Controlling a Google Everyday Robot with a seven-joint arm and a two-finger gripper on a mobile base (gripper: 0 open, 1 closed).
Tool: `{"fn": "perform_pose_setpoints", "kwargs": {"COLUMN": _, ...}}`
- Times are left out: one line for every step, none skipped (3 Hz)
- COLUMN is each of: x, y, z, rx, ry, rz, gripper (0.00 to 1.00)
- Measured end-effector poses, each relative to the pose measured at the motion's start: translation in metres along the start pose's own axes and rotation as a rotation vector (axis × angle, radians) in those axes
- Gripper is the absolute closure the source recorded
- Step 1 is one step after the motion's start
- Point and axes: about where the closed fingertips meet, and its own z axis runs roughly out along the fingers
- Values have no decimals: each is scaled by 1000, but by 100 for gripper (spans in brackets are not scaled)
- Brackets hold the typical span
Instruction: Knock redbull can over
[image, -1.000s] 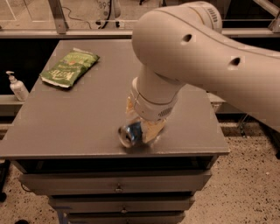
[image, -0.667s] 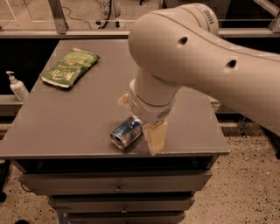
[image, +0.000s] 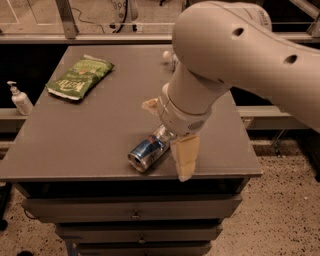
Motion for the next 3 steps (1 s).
{"fn": "perform_pose_setpoints", "kwargs": {"x": 37, "y": 8, "z": -12, "rx": 30, "ry": -123, "rz": 199, "gripper": 0}}
{"fn": "perform_pose_setpoints", "kwargs": {"x": 76, "y": 23, "z": -34, "rx": 90, "ry": -259, "rz": 406, "gripper": 0}}
{"fn": "perform_pose_setpoints", "kwargs": {"x": 117, "y": 45, "z": -67, "rx": 201, "ry": -382, "rz": 590, "gripper": 0}}
